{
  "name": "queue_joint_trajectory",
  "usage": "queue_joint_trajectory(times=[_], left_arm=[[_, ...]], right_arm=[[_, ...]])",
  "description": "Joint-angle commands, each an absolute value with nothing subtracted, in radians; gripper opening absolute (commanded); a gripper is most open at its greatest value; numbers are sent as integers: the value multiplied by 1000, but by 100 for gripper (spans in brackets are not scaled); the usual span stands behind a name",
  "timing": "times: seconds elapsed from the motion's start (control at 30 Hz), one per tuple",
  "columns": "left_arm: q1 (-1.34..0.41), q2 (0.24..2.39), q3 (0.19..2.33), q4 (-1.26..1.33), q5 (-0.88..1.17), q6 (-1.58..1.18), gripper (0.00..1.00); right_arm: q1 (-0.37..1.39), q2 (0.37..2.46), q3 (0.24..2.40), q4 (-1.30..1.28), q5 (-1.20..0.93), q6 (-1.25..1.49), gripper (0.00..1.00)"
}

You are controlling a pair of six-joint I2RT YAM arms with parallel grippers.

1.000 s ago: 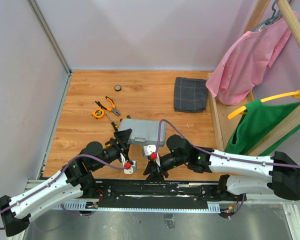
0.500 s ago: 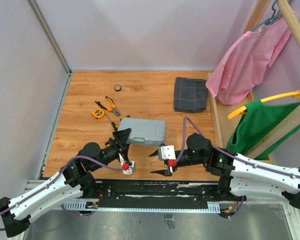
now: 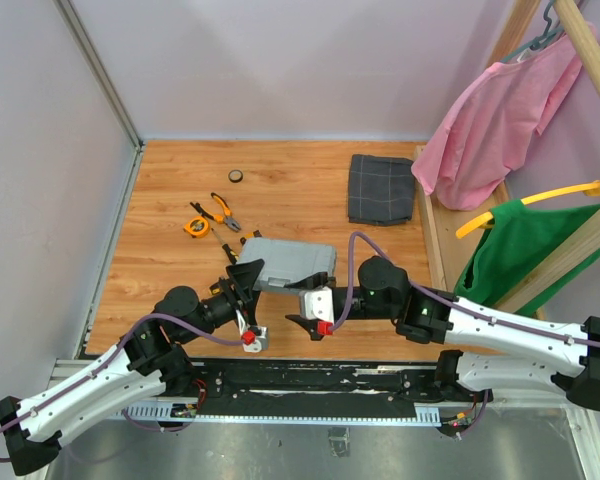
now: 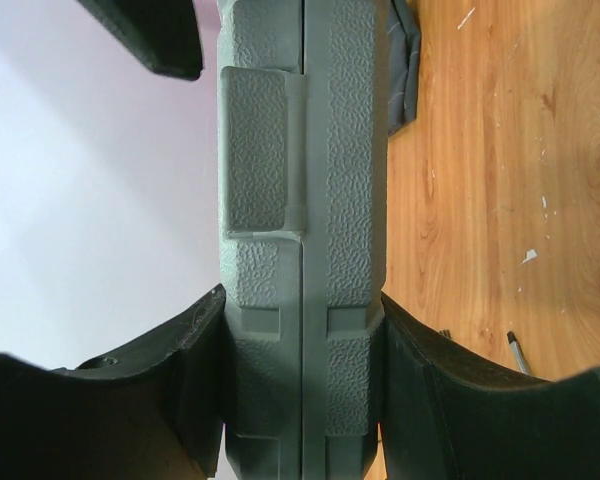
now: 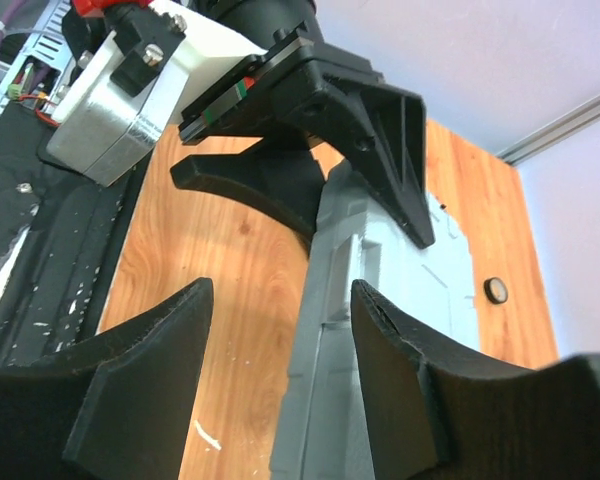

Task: Sort the tools into containers
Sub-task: Open the storage box at the center of the board.

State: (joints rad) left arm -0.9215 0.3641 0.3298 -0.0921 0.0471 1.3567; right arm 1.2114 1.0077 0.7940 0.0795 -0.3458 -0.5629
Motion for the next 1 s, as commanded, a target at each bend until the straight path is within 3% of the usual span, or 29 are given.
queue_joint_trajectory(times=[0.0,0.5,0.7,0.97], left_arm=[[-923,343,332,-15,71,1362,0],[-923,339,329,-9,78,1358,0],[-922,334,329,-8,71,1349,0],[-923,335,331,0,54,1331,0]], right_arm=[[1223,1014,815,192,-333,-608,58],[1221,1131,857,138,-273,-612,46],[1221,1146,858,106,-238,-601,29],[1223,1151,843,76,-188,-592,1]])
